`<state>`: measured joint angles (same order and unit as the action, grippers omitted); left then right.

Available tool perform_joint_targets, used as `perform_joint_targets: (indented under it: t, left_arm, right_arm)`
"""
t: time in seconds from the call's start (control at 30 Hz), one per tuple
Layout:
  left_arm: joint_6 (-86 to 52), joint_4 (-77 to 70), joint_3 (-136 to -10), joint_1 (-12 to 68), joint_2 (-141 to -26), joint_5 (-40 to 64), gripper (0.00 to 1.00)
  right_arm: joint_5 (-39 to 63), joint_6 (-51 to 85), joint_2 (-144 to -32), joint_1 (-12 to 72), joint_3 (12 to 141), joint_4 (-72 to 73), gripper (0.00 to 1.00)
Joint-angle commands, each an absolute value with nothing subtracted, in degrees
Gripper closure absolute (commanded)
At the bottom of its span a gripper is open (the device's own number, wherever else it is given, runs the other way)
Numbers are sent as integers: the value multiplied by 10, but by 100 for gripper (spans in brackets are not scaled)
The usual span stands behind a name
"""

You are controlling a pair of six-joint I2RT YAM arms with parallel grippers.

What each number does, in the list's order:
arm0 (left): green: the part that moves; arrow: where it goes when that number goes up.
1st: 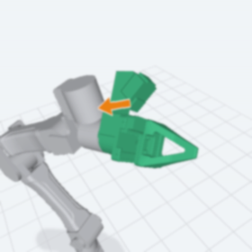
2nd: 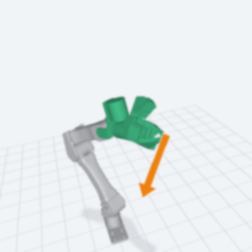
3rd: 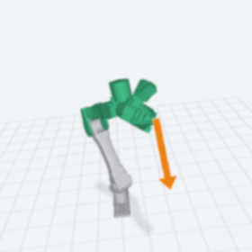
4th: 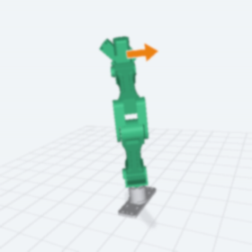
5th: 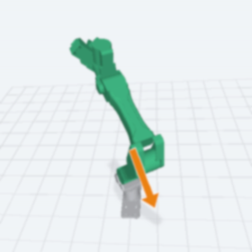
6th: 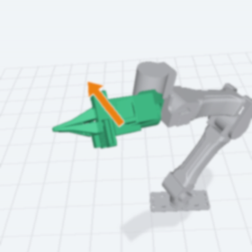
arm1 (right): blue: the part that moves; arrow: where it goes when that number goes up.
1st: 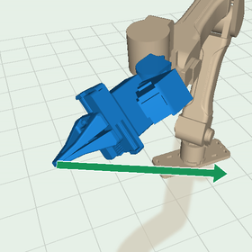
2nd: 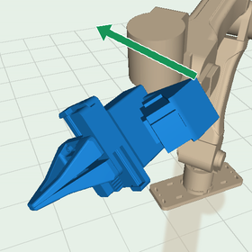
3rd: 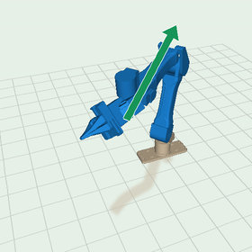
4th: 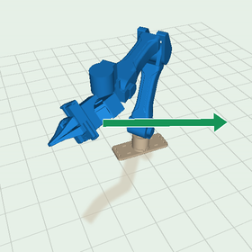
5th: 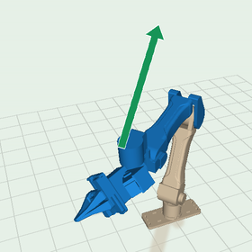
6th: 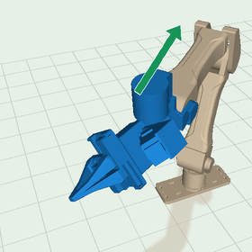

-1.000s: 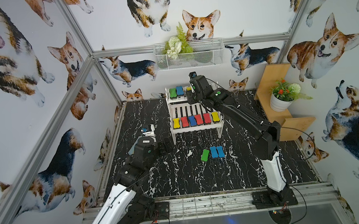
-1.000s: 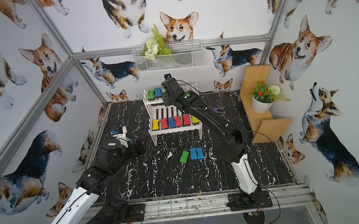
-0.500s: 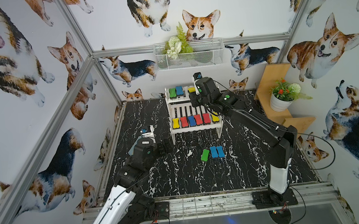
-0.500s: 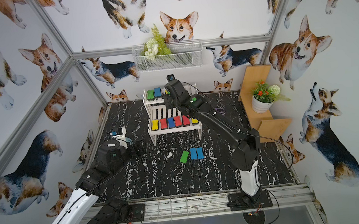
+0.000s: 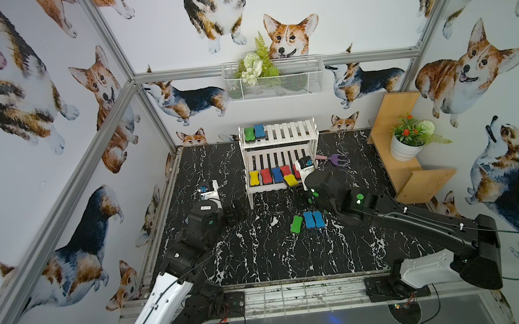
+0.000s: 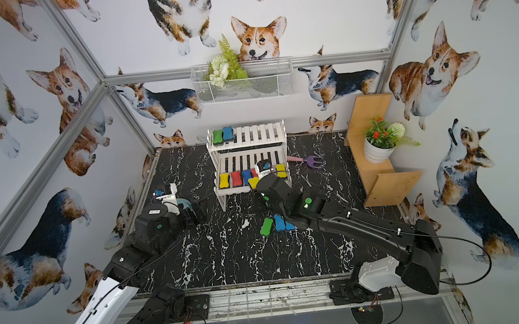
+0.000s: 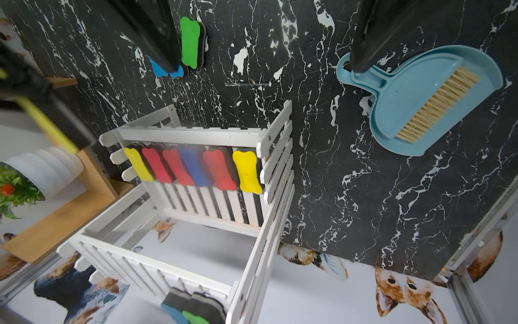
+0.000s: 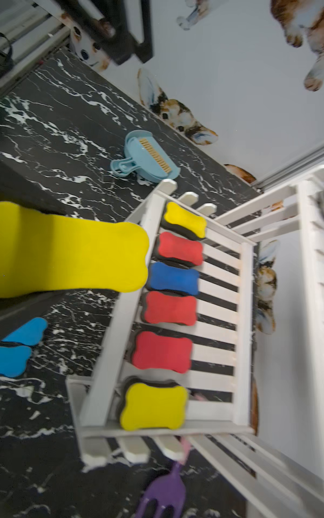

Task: Remove the whiteboard erasers from the shelf
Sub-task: Pick up the whiteboard eraser from the shelf, then place the whiteboard eraser at the center of the board.

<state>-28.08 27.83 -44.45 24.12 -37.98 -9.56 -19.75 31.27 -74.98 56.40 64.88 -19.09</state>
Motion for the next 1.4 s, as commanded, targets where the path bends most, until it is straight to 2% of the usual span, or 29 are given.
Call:
perform_joint_targets:
  t: [0.0,0.2,0.47,0.7,0.9,1.1,1.3,1.37]
  left_arm:
    - [-267,288,-456,240,-372,-107,1]
    - [-259,304,-475,240,-363,-111,1]
    - [-258,320,-490,240,-361,-113,1]
    - [-259,328,-489,240,-356,-117,1]
    - [-261,328,-485,240,-354,-117,1]
    - [-259,335,-484,241,-349,-124,1]
    - [-259,336,-484,241,-348,-121,1]
    - [-259,336,-484,240,-348,-120,1]
  right_arm:
    - [-238,397,-743,608,593,-140,55]
    - [-225,485,-826,647,524,-62,55]
    - [-281,543,-979,648,595,-42,55]
    - [-284,615,-1079,651,647,-82,54]
    - [-313,644,-1100,650,661,-110,51]
    - [-289,660,-1114,633,644,-117,48]
    - [-286,639,-1104,629,638,-102,38]
    - [-297,624,-1092,633,642,-103,38]
